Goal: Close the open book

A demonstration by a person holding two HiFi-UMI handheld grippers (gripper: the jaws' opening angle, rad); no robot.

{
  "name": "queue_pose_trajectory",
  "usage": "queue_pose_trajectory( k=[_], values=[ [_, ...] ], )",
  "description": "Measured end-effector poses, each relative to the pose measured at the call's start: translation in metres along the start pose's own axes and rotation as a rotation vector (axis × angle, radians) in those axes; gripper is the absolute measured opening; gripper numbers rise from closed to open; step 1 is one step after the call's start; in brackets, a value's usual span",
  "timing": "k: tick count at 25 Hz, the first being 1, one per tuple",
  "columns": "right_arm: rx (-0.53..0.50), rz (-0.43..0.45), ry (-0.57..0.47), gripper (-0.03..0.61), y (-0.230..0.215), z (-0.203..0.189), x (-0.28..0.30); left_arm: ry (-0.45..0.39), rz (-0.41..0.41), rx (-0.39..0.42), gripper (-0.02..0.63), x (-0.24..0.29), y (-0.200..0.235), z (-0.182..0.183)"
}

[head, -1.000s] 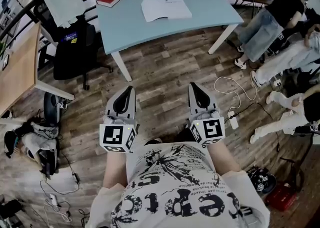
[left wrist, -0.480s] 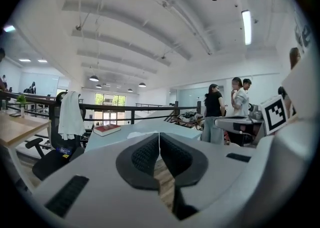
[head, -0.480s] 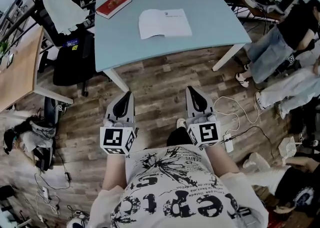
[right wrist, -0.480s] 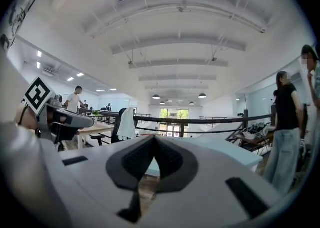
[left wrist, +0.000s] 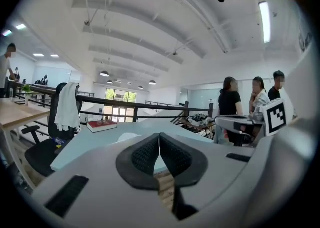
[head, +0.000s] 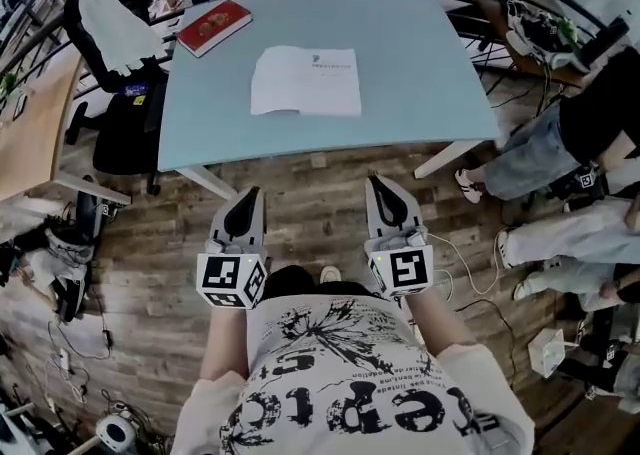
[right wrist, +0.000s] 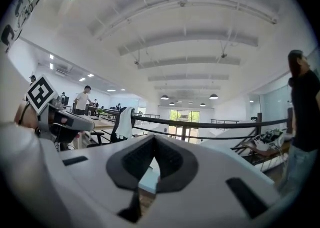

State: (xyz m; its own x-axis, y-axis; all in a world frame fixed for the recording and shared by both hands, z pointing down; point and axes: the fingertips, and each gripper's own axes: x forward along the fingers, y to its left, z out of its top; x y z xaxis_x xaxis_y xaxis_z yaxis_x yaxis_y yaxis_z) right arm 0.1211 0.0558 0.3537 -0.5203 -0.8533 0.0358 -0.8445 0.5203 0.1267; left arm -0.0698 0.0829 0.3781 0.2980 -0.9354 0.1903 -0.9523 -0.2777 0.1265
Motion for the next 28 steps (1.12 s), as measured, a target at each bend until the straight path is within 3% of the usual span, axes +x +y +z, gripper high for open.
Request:
queue_pose_trajectory(
  k=[6,19,26,28],
  values=[
    [0.023,0.028,0.008,0.009,-0.044,-0.005,0.060,0.047,0.012,0.002,0.020,0.072,0.004,0.001],
    [-0.006,0.098,0.073,0.009,-0.098,-0.043,0.238,0.140,0.015,-0.037,0.020,0.254,0.081,-0.027],
    [0.007,0.151,0.129,0.009,-0.100,-0.073,0.292,0.230,0.066,-0.151,0.020,0.295,0.114,-0.079],
    [0.004,0.174,0.138,0.010,-0.097,-0.078,0.303,0.243,0.078,-0.243,0.020,0.299,0.121,-0.097]
  ],
)
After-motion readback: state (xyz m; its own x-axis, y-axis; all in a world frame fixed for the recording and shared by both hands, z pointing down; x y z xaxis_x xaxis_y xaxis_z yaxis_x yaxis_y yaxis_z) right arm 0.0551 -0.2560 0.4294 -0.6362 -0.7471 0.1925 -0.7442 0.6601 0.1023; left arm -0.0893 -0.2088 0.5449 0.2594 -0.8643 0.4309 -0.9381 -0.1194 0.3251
